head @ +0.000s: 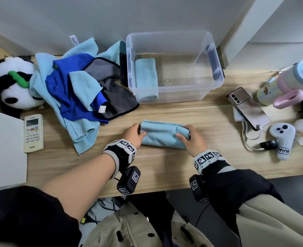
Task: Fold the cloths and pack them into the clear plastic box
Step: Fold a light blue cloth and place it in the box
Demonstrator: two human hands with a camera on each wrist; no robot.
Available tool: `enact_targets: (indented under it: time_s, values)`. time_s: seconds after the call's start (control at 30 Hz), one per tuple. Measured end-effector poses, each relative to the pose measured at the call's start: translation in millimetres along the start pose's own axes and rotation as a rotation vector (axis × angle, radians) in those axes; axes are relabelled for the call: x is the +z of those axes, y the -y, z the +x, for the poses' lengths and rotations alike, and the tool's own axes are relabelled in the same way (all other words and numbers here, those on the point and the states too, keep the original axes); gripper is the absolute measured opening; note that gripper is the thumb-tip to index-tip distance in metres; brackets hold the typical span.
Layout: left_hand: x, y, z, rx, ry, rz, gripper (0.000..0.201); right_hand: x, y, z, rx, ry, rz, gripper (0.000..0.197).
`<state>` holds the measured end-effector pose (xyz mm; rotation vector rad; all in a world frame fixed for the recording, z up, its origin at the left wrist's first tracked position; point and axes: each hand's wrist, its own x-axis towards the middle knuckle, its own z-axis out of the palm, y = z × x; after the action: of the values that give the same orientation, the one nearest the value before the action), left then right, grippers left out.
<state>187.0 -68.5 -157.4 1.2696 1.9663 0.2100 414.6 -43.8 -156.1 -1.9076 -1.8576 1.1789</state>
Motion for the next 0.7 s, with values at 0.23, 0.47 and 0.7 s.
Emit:
enact_targets:
  time_s: [0.23, 0.47, 0.7]
  values:
    - [5, -1, 9, -0.006, -0.018, 0.095, 0.035, -6, 2, 13, 0.044, -0.006, -0.100, 0.034]
    - [1, -11, 9, -0.093, -0.004, 0.146, 0.041, -3, 7, 23, 0.189, 0.032, -0.182, 0.028]
    - [0, -7, 24, -0.274, -0.154, -0.466, 0.053, 10, 13, 9, 0.272, 0.356, -0.348, 0.049]
